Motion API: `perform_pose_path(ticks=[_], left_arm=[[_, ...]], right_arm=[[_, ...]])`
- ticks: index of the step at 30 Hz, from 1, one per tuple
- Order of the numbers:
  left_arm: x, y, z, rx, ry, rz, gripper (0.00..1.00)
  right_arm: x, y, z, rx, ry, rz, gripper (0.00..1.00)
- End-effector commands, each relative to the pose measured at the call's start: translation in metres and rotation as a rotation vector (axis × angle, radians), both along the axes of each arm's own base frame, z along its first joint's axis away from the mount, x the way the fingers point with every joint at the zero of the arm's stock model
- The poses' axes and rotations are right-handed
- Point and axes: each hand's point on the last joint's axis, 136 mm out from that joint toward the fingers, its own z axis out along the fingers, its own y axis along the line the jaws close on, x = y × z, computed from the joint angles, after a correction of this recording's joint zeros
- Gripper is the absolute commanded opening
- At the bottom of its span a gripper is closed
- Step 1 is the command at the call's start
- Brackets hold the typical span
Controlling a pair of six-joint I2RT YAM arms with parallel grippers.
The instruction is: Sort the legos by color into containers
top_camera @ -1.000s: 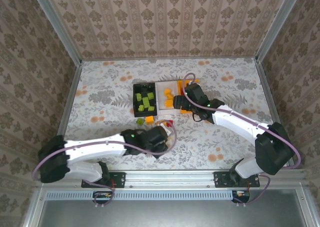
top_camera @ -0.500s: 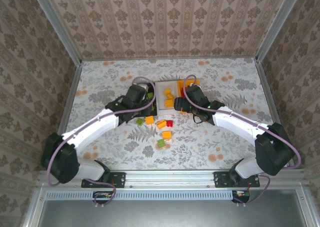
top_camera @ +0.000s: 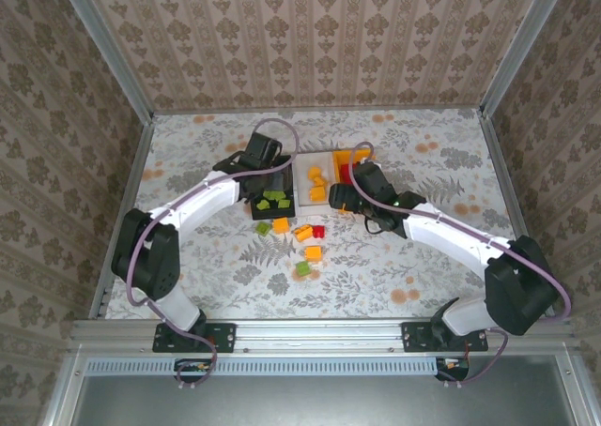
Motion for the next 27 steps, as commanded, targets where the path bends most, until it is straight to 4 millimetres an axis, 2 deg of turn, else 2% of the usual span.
perform_pose_path(ticks=[1, 3, 7, 11, 15, 17, 20, 27], left_arm=[[-0.024, -0.008, 0.022, -0.040, -0.005, -0.066, 0.78], [-0.047, -0.017, 0.024, -0.038, 0.002, -0.127, 0.83], [-0.108, -0.039, 0.012, -0.008, 0.051, -0.291, 0.92], [-0.168, -0.056, -0.007, 0.066, 0.102, -0.449, 0.97], [-0.216, -0.070, -0.035, 0.102, 0.165, -0.566, 1.00], [-0.228, -0.072, -0.052, 0.132, 0.192, -0.586, 1.00], [-0.233, -0.073, -0.075, 0.169, 0.219, -0.584, 1.00], [-0.224, -0.073, -0.106, 0.237, 0.230, -0.570, 0.96]], right_arm=[[-0.001, -0.009, 0.014, 0.011, -0.038, -0.032, 0.86], [-0.002, -0.011, 0.013, -0.007, -0.034, -0.027, 0.86], [-0.003, -0.012, 0.009, -0.023, -0.028, -0.022, 0.86], [-0.003, -0.013, 0.002, -0.030, -0.019, -0.023, 0.86], [-0.003, -0.012, -0.004, -0.035, -0.007, -0.022, 0.87], [-0.003, -0.012, -0.004, -0.033, -0.005, -0.022, 0.87], [-0.003, -0.011, -0.003, -0.031, -0.007, -0.020, 0.86], [-0.004, -0.015, 0.004, -0.040, -0.022, -0.024, 0.87]])
